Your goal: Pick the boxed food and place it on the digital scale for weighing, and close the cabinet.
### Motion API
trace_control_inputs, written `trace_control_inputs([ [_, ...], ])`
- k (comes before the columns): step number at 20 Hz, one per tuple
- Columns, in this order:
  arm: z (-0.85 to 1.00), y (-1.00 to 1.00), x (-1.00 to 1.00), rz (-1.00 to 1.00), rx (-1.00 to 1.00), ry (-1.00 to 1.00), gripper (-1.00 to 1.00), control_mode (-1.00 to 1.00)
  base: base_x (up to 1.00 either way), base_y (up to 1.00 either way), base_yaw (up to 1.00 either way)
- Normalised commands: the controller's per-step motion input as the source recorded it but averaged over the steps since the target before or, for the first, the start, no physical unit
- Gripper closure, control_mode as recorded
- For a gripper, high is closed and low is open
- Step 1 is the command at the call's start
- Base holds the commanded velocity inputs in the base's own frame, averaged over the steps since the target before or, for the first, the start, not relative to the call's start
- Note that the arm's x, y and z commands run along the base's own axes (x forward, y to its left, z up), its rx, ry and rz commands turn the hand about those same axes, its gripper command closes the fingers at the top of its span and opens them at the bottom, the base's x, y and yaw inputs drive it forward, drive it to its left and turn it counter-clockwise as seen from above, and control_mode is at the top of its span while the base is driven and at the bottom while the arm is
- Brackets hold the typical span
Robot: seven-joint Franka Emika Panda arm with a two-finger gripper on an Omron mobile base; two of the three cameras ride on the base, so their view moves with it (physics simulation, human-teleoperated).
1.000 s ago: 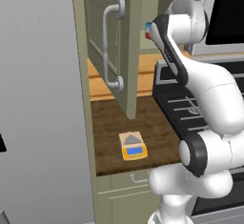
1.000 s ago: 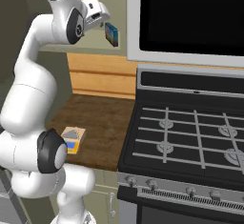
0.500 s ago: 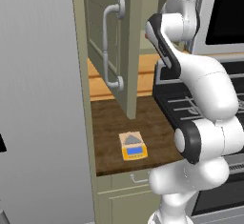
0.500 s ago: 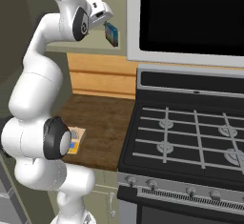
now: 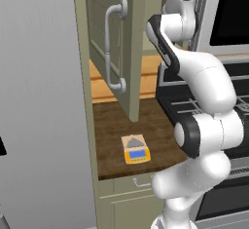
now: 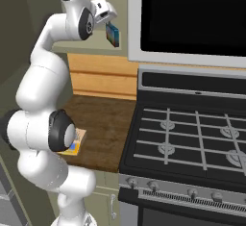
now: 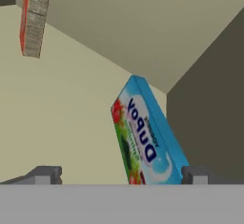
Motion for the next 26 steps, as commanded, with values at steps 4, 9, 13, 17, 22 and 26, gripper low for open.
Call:
trace_control_inputs([
  [4,-0.01,-0.21,0.27,0.0,0.0,0.1,-1.0,-1.0,0.0,0.0,0.0],
  [9,-0.01,-0.14,0.26,0.0,0.0,0.06,-1.0,-1.0,0.0,0.0,0.0],
  [13,0.0,0.0,0.29,0.0,0.0,0.05,-1.0,-1.0,0.0,0.0,0.0],
  [17,-0.12,-0.02,0.21,0.0,0.0,0.1,-1.0,-1.0,0.0,0.0,0.0],
  [22,-0.08,-0.06,0.15,0.01,0.0,0.03,-1.0,-1.0,0.0,0.0,0.0],
  [26,0.0,0.0,0.07,0.0,0.0,0.0,-1.0,-1.0,0.0,0.0,0.0],
])
